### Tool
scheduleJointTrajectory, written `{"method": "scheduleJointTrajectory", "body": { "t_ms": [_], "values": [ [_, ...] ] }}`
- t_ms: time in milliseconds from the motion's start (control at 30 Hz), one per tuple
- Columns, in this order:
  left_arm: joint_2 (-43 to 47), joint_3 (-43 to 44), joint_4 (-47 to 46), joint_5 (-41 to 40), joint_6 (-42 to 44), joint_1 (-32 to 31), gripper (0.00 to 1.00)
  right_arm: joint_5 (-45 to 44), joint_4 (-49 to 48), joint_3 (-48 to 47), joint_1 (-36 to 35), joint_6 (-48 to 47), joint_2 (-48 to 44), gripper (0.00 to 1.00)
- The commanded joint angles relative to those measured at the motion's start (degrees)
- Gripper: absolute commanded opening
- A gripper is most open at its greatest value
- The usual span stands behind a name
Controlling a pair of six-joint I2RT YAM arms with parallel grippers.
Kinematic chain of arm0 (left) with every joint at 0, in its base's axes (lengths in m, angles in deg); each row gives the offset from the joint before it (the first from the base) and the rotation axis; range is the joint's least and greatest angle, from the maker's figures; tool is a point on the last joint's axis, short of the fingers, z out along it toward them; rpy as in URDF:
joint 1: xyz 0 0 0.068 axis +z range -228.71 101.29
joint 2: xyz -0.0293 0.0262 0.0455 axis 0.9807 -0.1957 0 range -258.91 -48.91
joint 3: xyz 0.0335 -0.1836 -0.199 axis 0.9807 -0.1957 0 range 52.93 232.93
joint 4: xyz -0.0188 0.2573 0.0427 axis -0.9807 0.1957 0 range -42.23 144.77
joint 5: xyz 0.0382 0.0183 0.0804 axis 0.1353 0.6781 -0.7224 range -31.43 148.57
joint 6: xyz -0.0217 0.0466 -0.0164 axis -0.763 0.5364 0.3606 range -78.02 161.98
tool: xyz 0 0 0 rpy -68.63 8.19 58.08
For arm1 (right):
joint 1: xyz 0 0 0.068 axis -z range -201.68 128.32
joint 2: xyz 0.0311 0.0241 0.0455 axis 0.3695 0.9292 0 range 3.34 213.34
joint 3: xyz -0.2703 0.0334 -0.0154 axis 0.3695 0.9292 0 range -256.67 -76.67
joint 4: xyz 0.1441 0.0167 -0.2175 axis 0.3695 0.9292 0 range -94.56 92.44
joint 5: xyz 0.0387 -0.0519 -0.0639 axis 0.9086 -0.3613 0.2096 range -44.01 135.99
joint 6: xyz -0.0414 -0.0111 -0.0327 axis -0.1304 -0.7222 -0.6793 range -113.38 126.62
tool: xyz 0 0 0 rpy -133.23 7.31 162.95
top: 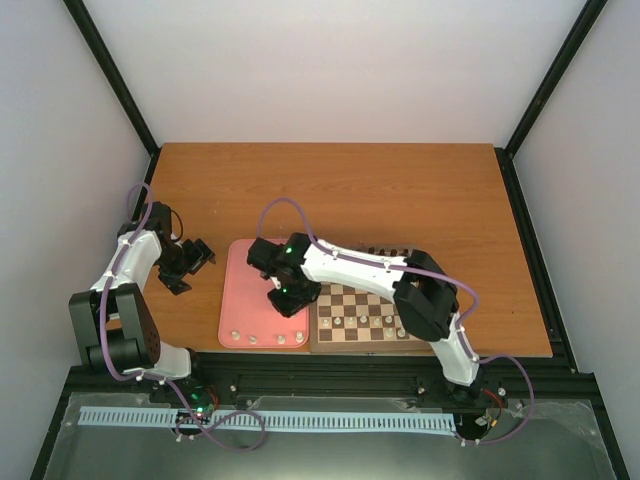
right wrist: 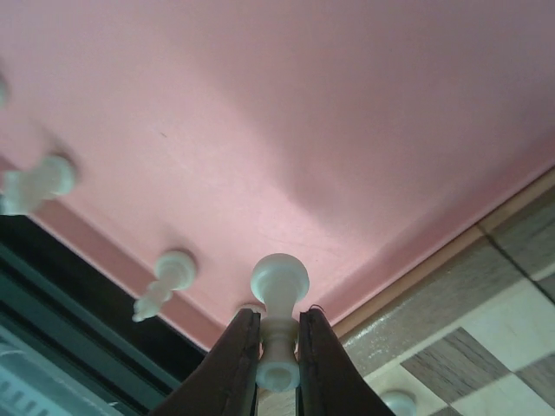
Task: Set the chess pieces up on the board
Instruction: Pick up the chess piece from the storage box, then place the chess piece on the chessboard.
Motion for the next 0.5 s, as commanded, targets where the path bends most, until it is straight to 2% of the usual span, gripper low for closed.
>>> {"method": "scheduleJointTrajectory", "body": {
  "t_ms": [0,167,467],
  "values": [
    [0.7,0.5,-0.3,0.2,-0.4,-0.1,1.00,-3.1,2.1,-4.3,-0.4,1.5,-5.7,0.05],
    [1.2,-0.1,-0.4,0.5,-0.5,-0.1,1.00,-5.1,6.2,-2.3,0.2,4.5,-11.5,0.05],
    [1.0,0.0,-0.7,1.1,-0.7,-0.2,1.00,-4.1,6.5,17.5,3.0,12.4,-28.1,0.05]
  ]
}}
